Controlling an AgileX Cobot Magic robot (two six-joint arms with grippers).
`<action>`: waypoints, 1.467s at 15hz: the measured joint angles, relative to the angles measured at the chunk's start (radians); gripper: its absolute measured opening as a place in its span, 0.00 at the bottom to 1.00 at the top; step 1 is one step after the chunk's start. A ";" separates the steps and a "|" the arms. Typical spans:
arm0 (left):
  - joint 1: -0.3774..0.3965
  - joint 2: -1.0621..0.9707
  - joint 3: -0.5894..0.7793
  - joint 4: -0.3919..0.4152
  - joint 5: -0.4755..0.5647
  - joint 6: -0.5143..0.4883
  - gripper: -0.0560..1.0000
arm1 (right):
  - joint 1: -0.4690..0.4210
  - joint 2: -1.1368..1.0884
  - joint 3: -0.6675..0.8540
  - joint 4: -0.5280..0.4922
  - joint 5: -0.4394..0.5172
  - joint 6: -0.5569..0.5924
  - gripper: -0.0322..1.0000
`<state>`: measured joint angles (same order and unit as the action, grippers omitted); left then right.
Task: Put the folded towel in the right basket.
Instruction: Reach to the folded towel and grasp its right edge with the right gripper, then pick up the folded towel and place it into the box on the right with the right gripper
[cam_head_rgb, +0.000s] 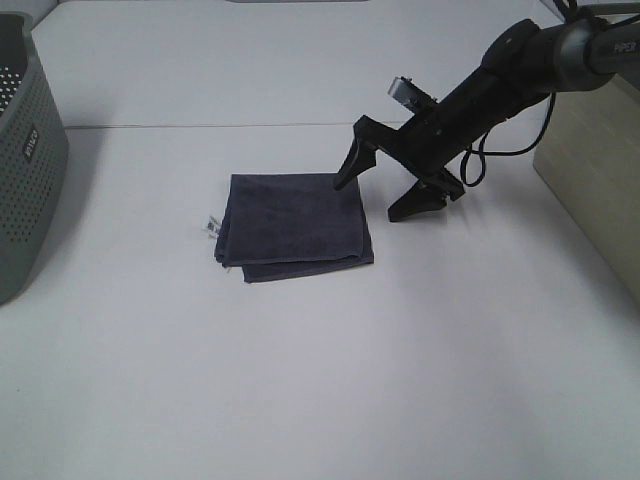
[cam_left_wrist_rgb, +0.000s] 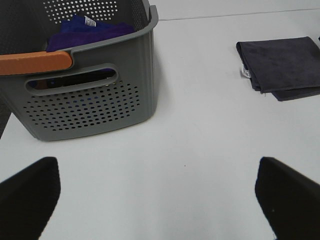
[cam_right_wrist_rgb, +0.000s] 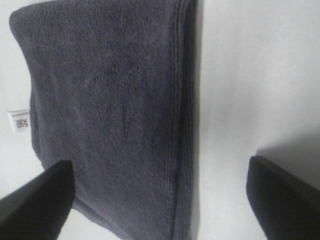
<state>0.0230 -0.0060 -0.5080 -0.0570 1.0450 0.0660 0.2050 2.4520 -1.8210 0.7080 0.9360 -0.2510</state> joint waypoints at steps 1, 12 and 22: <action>0.000 0.000 0.000 0.000 0.000 0.000 0.99 | 0.013 0.013 -0.005 0.022 -0.001 0.005 0.89; 0.000 0.000 0.000 0.000 0.000 0.000 0.99 | 0.183 0.066 -0.023 0.068 -0.076 0.008 0.07; 0.000 0.000 0.000 0.000 0.000 0.000 0.99 | 0.114 -0.335 -0.236 -0.437 0.271 0.004 0.07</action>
<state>0.0230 -0.0060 -0.5080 -0.0570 1.0450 0.0660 0.3190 2.1170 -2.0570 0.2710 1.2070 -0.2470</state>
